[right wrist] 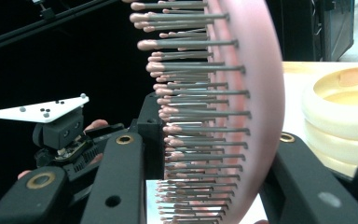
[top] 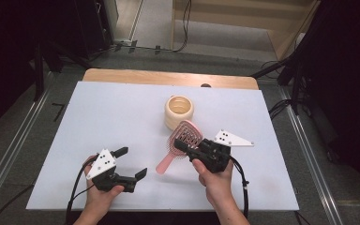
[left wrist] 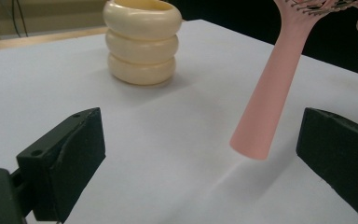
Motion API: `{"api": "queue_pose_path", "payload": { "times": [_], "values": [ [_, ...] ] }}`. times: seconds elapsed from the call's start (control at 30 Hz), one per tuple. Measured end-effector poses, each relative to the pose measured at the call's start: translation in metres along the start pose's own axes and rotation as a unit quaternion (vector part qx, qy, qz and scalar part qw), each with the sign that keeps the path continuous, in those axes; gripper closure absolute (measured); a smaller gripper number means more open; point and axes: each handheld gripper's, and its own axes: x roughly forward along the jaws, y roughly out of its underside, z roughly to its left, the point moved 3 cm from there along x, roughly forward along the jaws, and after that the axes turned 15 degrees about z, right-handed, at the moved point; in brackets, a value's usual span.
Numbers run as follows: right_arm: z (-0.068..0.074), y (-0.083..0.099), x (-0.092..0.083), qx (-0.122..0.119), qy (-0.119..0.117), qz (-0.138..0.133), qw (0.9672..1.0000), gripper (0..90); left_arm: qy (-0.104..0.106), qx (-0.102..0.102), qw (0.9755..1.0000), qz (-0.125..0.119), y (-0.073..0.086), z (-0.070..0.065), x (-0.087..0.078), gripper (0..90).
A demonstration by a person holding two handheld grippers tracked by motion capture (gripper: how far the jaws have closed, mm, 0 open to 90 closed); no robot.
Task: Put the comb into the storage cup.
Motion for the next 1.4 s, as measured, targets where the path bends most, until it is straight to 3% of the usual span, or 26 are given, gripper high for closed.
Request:
{"api": "queue_pose_path", "payload": {
  "times": [0.47,0.87,1.07,1.4],
  "values": [
    [-0.013,-0.009,0.0,0.005,0.018,0.003,0.9998,61.5,-0.038,-0.026,0.9985,-0.031,0.017,0.042,-0.034,0.0],
    [-0.015,-0.016,-0.004,-0.015,0.027,0.003,0.9995,61.6,-0.077,-0.032,0.9961,-0.028,0.037,0.071,-0.061,0.0],
    [-0.016,-0.022,-0.005,-0.017,0.025,0.0,0.9995,61.6,-0.089,-0.043,0.9945,-0.035,0.043,0.081,-0.066,0.0],
    [-0.019,-0.032,-0.009,-0.023,0.035,-0.005,0.9991,61.6,-0.09,-0.047,0.9944,-0.03,0.046,0.081,-0.063,0.0]
  ]
}}
